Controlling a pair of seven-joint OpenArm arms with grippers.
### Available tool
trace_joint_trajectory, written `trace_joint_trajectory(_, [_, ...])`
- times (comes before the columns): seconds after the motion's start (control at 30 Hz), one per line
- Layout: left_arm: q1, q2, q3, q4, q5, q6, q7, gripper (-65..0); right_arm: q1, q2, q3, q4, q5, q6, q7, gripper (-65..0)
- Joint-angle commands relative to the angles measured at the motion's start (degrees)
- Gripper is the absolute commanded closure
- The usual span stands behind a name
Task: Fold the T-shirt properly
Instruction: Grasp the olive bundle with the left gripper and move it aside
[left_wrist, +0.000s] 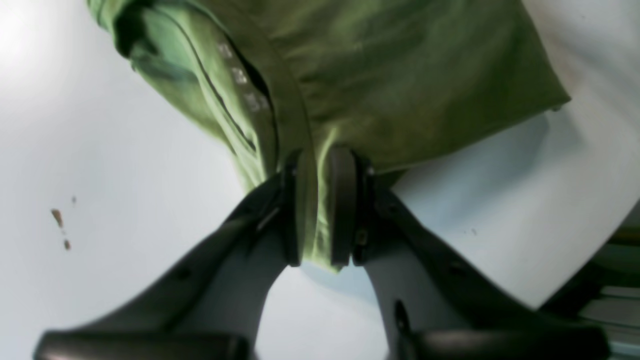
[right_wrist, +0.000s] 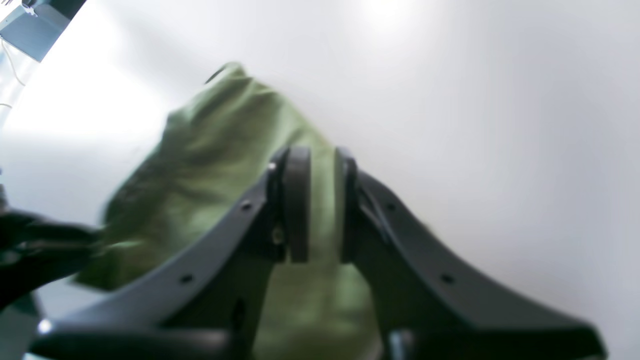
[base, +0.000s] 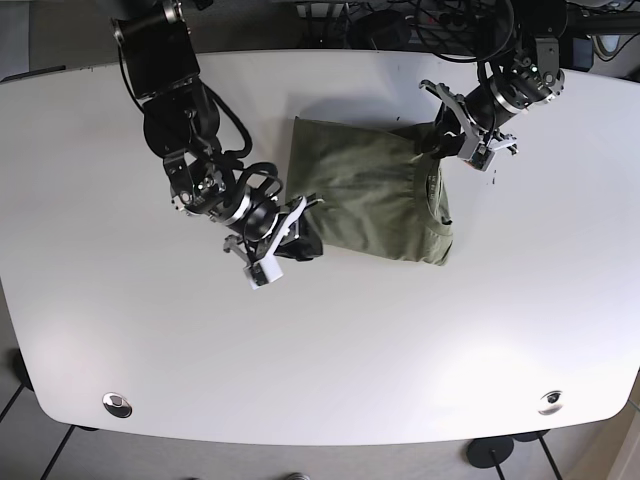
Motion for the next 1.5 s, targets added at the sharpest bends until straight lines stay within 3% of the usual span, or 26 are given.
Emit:
trace_joint_trajectory(0.03, [-0.13, 0.07, 1.0, -0.31, -0.88, -0.15, -1.28, -6.7, 3.21, 0.2, 0.13, -4.44, 0.3, 0.44, 1.17, -7.3])
trace_joint_trajectory(0.17, [-2.6, 0.16, 1.18, -6.46, -0.88, -0.15, -1.37, -6.7, 5.41, 0.46, -0.05, -14.64, 0.21, 0.79, 7.85, -7.3])
trace_joint_trajectory(0.27, [-6.64, -0.11, 1.09, -10.16, -0.88, -0.15, -1.28, -6.7, 5.23, 0.9, -0.05, -17.28, 0.21, 3.87, 8.91, -7.3])
trace_joint_trajectory(0.33, [-9.98, -0.2, 1.09, -12.44, -0.7, -0.15, -1.28, -6.7, 4.26, 1.87, -0.05, -17.37, 0.21, 4.57, 9.26, -7.3])
trace_joint_trajectory(0.5, [-22.73, 0.24, 1.8, -20.62, 9.76, -0.5, -1.28, -6.8, -3.12, 4.33, 0.31, -10.69, 0.21, 4.57, 9.35, -7.3])
trace_joint_trajectory(0.73, [-35.65, 0.24, 2.85, -29.32, 11.16, -0.06, -1.28, -7.1, -13.49, 3.72, -0.05, -0.84, 0.21, 4.4, 8.91, -7.3])
trace_joint_trajectory(0.87, [-35.47, 0.24, 2.67, -24.31, 11.08, 0.82, -1.28, -21.1, -15.16, 1.96, -2.95, 0.65, 0.21, 4.4, 8.91, -7.3])
trace_joint_trajectory(0.97, [-32.05, 1.12, 3.2, -18.07, 10.9, 9.17, -1.37, -25.8, -14.81, 2.22, -6.99, 1.62, 0.21, 4.31, 8.91, -7.3])
trace_joint_trajectory(1.1, [-28.62, 4.9, 6.28, -11.47, 10.99, 21.83, -1.64, -32.6, -14.81, 2.31, -7.69, 3.82, 0.21, 4.31, 8.91, -7.3])
trace_joint_trajectory(1.33, [-28.27, 5.08, 22.02, -14.81, 11.08, 41.08, -1.81, -35.1, -13.58, 4.6, -7.34, 3.91, 0.38, 4.31, 8.91, -7.3])
trace_joint_trajectory(1.5, [-29.67, 4.55, 29.84, -29.23, 11.08, 41.87, -8.32, -34.7, -13.93, 4.16, -3.47, 4.08, 0.65, 4.31, 8.91, -7.3])
